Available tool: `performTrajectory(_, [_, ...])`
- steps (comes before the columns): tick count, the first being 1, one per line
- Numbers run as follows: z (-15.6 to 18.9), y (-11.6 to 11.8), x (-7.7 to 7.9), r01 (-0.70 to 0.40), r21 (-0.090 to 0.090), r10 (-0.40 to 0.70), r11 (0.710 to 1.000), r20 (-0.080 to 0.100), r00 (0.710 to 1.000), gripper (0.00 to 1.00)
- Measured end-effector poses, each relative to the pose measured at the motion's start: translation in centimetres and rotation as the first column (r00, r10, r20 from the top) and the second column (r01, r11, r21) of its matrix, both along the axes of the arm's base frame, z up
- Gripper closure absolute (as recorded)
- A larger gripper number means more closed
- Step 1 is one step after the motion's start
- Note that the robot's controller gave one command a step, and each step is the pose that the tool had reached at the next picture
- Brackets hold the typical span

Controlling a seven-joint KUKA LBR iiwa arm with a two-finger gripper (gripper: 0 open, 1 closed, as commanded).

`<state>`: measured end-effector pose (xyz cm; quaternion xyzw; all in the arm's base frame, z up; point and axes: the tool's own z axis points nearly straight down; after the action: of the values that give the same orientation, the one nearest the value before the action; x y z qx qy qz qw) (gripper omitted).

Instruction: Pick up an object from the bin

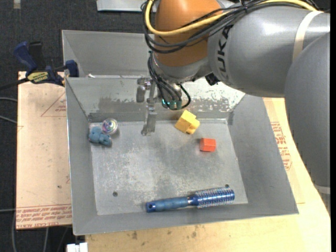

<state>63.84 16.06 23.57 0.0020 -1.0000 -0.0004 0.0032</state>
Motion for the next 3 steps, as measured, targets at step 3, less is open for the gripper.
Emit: performTrajectory(3, [-16.2, 7.3, 1.5, -0.127, -0.001, 0.127, 0.992, 0.004, 0.992, 0.00])
